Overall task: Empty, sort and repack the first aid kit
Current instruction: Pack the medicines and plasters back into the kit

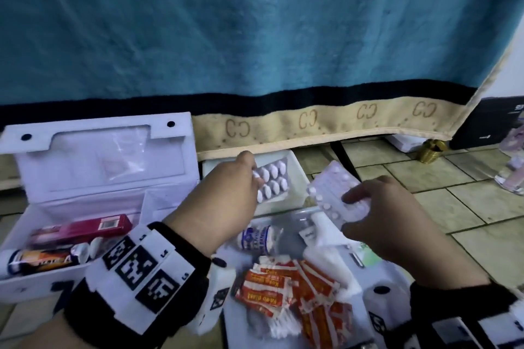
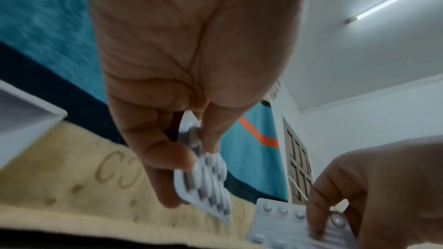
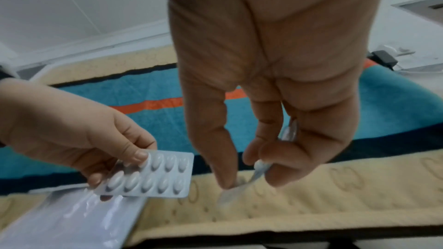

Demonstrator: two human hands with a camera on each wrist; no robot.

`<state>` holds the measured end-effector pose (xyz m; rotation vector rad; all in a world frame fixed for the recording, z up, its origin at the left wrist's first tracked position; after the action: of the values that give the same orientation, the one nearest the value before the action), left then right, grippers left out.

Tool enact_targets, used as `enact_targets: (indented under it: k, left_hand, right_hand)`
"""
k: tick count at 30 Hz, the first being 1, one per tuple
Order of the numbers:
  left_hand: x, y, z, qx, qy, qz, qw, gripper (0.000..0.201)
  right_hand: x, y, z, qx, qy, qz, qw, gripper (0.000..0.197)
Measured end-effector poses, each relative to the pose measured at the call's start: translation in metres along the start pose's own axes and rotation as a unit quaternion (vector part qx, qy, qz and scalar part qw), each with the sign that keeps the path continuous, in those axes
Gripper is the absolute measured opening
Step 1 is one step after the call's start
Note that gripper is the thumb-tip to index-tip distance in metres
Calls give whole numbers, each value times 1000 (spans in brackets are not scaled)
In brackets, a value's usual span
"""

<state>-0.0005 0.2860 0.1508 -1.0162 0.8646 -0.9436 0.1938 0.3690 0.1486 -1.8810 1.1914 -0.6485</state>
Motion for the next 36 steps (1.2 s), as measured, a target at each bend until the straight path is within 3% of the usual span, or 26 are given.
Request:
enact_targets:
  k: [2,5,8,10,13,16,18,25,31,36]
  left_hand:
    - [11,-22,-21,35,-13,16,999,7]
    - [30,-55,-66,71,-60,58,994,5]
    - [53,-86,-120,63,-133,109,983,4]
    - [69,-99,-159,41,-165,126,977,3]
    - [89,-108,-218,9,-206,136,969,3]
    - [106,-108,-265,-5,-236,141,961,2]
    - [114,-103,-287,-8,-241,125,962,7]
    - [125,-91,-308,36,-210,86,973,5]
    - [121,-91,-305,29,-226,93,969,7]
    - [119,-95,-304,44,-232,111,965,6]
  right_hand:
    - [1,5,-26,-27,-41,14,999,36]
    - [4,18,-77,-145,-117,35,982,12]
    - [5,46,-126,-233,-123,-25,964,34]
    - [6,68,-161,-235,-137,-57,961,28]
    - [4,107,-214,-164,-205,-64,963,23]
    - [-4,151,-258,42,-289,-62,954,17]
    - [-12,176,-278,98,-298,-73,947,19]
    - [-16,214,-321,213,-286,-107,928,20]
    - [-24,233,-318,187,-288,-226,912,14]
    - [-37,233,-315,138,-290,-206,924,26]
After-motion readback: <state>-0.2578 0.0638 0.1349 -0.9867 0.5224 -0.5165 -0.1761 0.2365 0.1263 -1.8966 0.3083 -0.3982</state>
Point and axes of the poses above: each hand's wrist, its own x-axis away from the middle knuckle, its own y-axis out of the palm, z = x × y, the point moved 2 cm from there along -x, towards the middle knuckle, and after that the axes turned 10 degrees about -x, right-handed, at the moved point
